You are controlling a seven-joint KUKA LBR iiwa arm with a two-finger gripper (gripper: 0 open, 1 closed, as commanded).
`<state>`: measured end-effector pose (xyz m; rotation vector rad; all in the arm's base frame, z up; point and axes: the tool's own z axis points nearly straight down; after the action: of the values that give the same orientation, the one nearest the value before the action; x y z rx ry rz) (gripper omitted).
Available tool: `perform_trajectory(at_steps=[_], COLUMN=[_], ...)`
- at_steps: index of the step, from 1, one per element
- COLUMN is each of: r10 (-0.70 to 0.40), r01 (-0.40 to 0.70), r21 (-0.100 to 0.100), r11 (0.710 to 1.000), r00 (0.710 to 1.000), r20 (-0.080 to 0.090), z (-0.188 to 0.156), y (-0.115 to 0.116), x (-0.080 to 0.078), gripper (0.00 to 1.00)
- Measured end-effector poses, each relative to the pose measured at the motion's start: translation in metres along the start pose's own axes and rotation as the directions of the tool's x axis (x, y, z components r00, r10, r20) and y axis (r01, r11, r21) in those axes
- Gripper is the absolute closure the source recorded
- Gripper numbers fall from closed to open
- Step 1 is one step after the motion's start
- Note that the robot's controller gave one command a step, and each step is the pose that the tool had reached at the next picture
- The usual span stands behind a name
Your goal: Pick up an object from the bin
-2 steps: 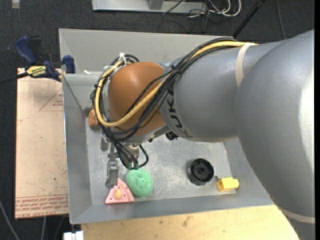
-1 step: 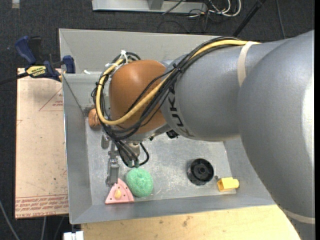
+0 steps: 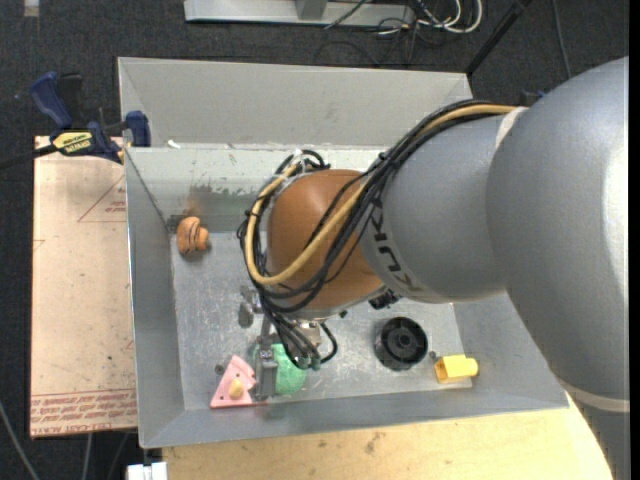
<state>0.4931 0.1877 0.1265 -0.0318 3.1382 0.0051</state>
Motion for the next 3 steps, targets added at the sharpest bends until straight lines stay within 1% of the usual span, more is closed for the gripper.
perform_trajectory(at_steps=[1,2,3], r10=[0.015,-0.239,-0.240], r01=[-0.015,0.239,0.240], r21=[0.004,0.000,0.000], r11=[1.000,0.971,0.971], r00=[1.000,0.971,0.971], r20=[-0.005,-0.001,-0.001], z=[0.030,0.044,0.044], y=[-0.046,-0.075,-0.075], x=[0.011,0.001,0.001], gripper=[0.00,1.00,1.00])
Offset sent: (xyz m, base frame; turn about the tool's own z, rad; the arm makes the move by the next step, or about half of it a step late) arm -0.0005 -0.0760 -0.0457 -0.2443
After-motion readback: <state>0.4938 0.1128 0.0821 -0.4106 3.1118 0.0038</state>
